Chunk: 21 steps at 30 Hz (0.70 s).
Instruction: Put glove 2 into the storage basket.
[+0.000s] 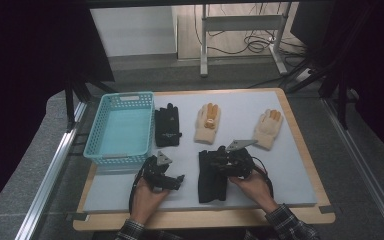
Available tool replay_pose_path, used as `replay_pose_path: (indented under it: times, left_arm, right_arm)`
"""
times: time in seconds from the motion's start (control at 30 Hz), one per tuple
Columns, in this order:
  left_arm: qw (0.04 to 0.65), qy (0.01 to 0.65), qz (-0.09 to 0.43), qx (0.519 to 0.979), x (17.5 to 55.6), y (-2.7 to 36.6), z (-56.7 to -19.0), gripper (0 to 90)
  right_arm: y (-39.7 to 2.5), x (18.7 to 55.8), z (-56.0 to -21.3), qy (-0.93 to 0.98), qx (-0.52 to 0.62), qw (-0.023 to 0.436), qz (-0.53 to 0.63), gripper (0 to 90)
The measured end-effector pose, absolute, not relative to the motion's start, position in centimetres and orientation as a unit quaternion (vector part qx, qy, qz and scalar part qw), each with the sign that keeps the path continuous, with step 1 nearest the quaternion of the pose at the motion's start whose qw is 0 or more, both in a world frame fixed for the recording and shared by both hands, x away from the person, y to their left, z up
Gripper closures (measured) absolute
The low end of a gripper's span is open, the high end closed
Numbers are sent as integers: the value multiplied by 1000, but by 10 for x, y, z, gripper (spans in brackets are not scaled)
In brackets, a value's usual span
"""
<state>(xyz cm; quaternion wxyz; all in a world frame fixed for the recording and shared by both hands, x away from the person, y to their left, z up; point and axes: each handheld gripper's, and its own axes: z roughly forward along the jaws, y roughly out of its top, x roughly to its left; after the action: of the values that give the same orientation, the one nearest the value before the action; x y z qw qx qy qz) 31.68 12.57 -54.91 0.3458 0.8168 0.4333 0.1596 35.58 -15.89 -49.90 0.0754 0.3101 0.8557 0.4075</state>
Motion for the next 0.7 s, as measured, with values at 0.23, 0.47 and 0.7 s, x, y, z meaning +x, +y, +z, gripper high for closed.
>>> replay_pose_path:
  times: [0.23, 0.47, 0.7]
  left_arm:
    - [343, 431, 159, 820, 317, 126, -549, 24]
    - [343, 431, 159, 819, 317, 126, -549, 24]
    - [343, 431, 160, 819, 317, 126, -549, 28]
  right_arm:
    - [-182, 370, -490, 847, 326, 115, 404, 550]
    - [-187, 383, -494, 848, 330, 110, 399, 627]
    - [-170, 402, -488, 854, 313, 99, 405, 682]
